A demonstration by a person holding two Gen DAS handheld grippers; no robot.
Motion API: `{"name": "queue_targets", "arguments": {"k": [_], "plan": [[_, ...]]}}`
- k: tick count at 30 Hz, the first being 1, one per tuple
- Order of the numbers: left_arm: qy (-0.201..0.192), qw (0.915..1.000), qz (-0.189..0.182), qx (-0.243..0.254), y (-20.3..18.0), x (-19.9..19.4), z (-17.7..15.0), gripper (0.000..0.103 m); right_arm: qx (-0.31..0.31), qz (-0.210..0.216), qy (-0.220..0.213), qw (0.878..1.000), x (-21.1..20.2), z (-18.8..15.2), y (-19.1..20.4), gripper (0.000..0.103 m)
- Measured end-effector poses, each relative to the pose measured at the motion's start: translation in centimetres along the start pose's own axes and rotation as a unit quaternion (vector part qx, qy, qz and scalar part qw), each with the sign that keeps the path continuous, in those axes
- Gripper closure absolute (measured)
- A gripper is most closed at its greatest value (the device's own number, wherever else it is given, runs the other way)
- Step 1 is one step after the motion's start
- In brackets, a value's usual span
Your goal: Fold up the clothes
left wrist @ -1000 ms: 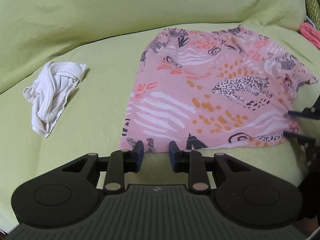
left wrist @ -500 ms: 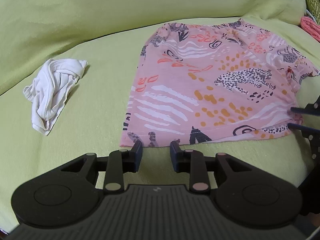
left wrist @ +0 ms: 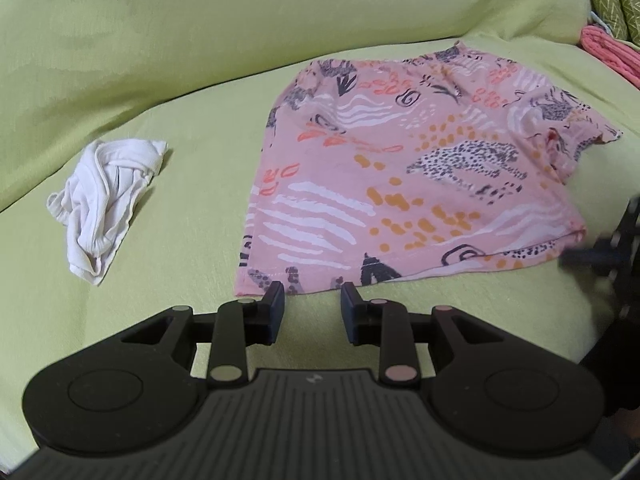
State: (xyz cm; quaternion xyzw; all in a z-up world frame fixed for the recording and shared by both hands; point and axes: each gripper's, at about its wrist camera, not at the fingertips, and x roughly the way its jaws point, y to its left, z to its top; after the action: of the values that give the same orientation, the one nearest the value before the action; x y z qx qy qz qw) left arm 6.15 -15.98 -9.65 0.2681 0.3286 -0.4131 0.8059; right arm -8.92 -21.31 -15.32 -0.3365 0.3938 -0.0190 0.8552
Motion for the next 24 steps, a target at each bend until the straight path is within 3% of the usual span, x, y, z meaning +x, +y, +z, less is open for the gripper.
{"name": "queue_targets", "arguments": {"k": [5,7,9,18,24], "plan": [[-0.012,0.9997,-0.012,0.017,-2.0,-0.7,1.1,0.077,0.021,-0.003,-0.005,1.000,-0.8,0.3,-0.3,0.103],[-0.021,0.9991,-0.020,0.032,-3.1,-1.0,1.6,0.076,0.028,-0.023,-0.012,0.999,-1.4,0.4,-1.1,0.088],[-0.026,0.9984,-0.023,0.046,-4.3,-1.2,2.1,0.074,0.022,-0.028,-0.014,0.999,-1.3,0.2,-1.3,0.084],[-0.019,0.9975,-0.035,0.058,-6.4,-0.4,2.2,0.073,-0.025,-0.043,-0.002,0.999,1.0,0.6,0.7,0.083],[-0.020,0.9877,-0.043,0.149,-8.8,0.6,1.2,0.073,-0.013,-0.050,-0.001,0.999,0.8,0.7,0.5,0.083]]}}
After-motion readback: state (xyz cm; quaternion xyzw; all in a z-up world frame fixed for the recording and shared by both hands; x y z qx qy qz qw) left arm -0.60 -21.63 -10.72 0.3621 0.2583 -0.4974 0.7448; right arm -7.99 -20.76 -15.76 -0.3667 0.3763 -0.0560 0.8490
